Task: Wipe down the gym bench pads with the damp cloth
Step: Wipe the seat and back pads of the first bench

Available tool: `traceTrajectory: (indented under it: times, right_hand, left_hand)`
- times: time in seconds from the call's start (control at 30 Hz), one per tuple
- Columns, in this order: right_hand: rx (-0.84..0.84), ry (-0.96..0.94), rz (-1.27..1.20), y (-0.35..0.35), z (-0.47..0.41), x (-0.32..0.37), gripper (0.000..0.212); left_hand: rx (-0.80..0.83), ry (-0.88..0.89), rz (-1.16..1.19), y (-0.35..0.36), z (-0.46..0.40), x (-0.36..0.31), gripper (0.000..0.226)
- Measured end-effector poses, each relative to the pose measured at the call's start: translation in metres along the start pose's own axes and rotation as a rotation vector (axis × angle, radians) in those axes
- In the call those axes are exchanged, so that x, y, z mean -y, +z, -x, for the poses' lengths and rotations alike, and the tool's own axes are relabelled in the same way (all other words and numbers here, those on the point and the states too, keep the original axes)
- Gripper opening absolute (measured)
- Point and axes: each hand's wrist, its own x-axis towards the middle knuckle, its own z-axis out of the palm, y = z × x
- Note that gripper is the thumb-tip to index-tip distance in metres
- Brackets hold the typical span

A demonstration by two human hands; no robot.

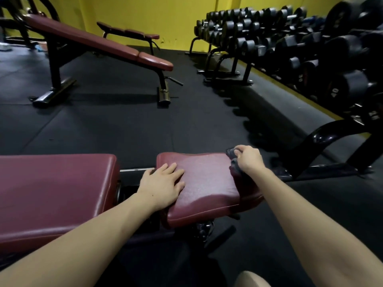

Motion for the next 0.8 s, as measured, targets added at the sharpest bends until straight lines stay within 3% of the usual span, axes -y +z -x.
traceTrajectory:
  times: [0.3, 0.5, 0.6, 0.7, 0.8]
  right_hand:
    - [-0.089, 0.119, -0.040, -0.018, 0.072, 0.010, 0.018]
    - [0.095, 0.266, -0.203, -0.026, 0.149, 0.062, 0.019]
    - [0.296, 0.244, -0.132, -0.047, 0.172, 0.088, 0.020]
    - [0.367, 0.239, -0.176, -0.079, 0.194, 0.133, 0.022]
    - [0.330, 0.279, -0.318, -0.123, 0.212, 0.188, 0.025]
  left_hand:
    - [0.129, -0.005, 0.041, -0.012, -0.006, 0.008, 0.057]
    - [0.389, 0.039, 0.129, -0.053, -0.002, 0.010, 0.055]
    - [0.502, 0.008, 0.151, -0.084, 0.024, 0.018, 0.046]
    - [0.513, -0.053, 0.251, -0.125, 0.060, 0.030, 0.053]
    - [0.495, -0.132, 0.318, -0.195, 0.092, 0.037, 0.056]
